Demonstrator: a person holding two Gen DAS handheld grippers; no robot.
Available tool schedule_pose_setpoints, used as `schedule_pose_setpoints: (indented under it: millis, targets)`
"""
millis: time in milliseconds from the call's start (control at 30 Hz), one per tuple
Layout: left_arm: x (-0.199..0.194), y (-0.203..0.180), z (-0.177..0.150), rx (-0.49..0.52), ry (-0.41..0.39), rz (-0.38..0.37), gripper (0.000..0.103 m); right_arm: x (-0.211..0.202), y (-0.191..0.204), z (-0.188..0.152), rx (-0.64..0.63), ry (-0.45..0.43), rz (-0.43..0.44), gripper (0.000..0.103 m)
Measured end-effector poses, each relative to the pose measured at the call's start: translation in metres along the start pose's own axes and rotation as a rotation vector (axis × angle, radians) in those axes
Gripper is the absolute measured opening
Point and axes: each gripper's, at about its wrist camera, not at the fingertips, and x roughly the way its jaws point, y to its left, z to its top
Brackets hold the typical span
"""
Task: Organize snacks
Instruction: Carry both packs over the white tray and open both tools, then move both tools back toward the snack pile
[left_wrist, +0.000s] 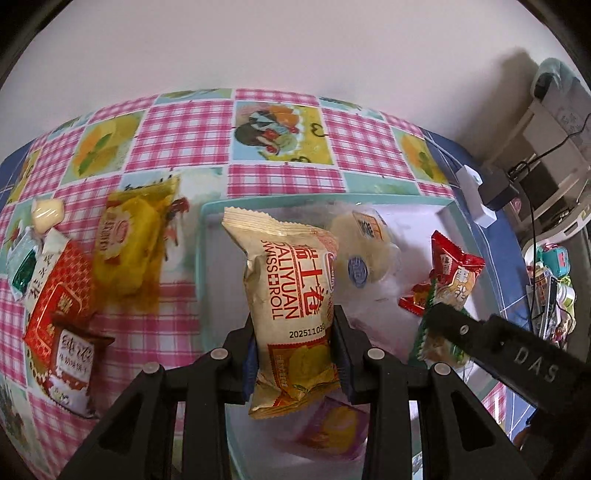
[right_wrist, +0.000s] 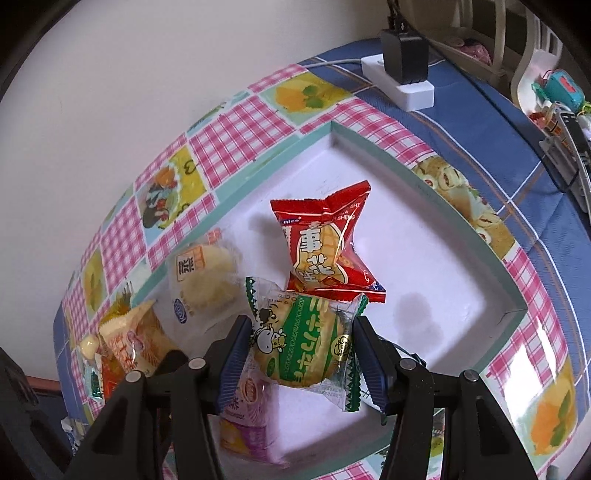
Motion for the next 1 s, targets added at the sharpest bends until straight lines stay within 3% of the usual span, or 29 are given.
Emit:
schedule_pose_setpoints:
  millis: [333, 700, 900, 1000]
  targets:
    - [0.006, -0.006, 0.008, 0.004, 0.022, -0.027, 0.038, 0.001, 0.004, 0.002, -0.012, -0.002, -0.015, 0.063]
    - [-0.028, -0.002, 0.015, -0.027, 0.010, -0.015, 0.045, -0.022, 0.005, 0.005, -0.032, -0.047, -0.014, 0.063]
    - [-0.042, 0.014, 0.018, -0.077, 0.004, 0.062, 0.054, -0.023, 0.010, 0.001, -0.058, -0.037, -0.029, 0.064]
    - [-0.043, 0.026, 0.017, -0.108, -0.001, 0.130, 0.066, -0.024, 0.015, -0.002, -0.087, -0.037, -0.043, 0.064]
